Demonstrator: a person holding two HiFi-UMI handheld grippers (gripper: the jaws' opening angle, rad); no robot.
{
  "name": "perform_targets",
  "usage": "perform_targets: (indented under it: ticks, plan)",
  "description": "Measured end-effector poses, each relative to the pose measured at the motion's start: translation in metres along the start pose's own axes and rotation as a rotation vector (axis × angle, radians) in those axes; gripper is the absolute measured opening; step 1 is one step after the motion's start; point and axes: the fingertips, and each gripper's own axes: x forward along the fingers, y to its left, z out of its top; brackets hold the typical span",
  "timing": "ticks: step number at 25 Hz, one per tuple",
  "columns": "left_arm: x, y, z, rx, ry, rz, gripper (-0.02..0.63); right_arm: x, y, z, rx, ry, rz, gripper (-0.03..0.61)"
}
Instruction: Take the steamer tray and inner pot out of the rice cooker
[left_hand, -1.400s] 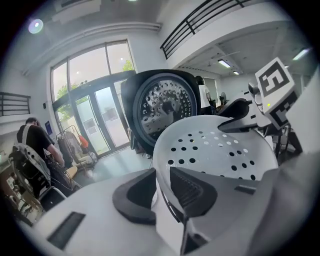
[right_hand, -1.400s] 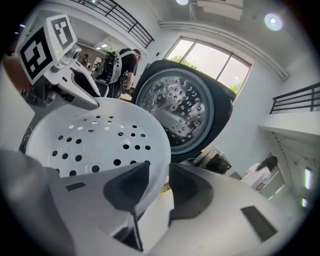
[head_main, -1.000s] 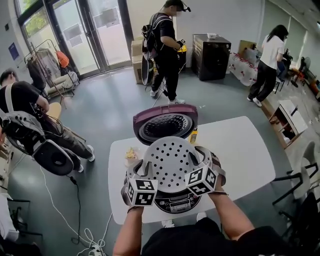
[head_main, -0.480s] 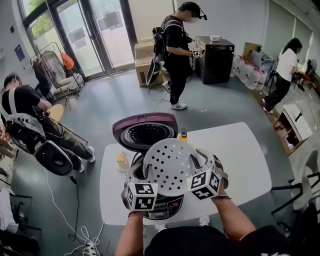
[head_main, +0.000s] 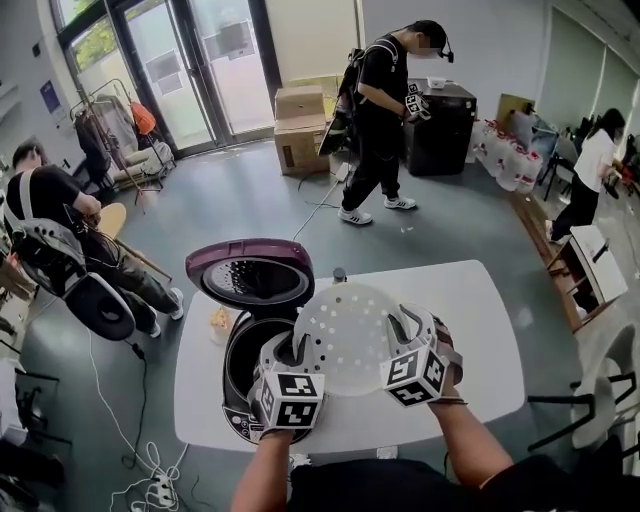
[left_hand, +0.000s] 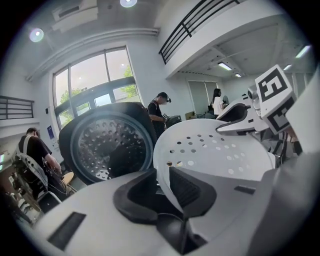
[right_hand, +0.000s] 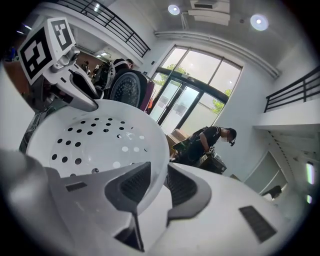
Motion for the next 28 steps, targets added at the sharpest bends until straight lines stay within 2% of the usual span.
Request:
perform_targets:
  ticks: [4,15,28]
  plan:
    - [0.016,-0.032,0.009,-0.009,0.009,-0.001,0.082,0.001,-0.023,-0.028,-0.006,0.003,0.005,0.104]
    - [0.075,-0.093,-0.005,-0.027,0.05,-0.043,0.078,0.027,-0.042,-0.108,0.011,0.077,0.008,0.1]
    - [0.158,-0.14,-0.061,-0.095,0.145,-0.095,0.074,0.09,-0.026,-0.197,0.026,0.186,0.088,0.098]
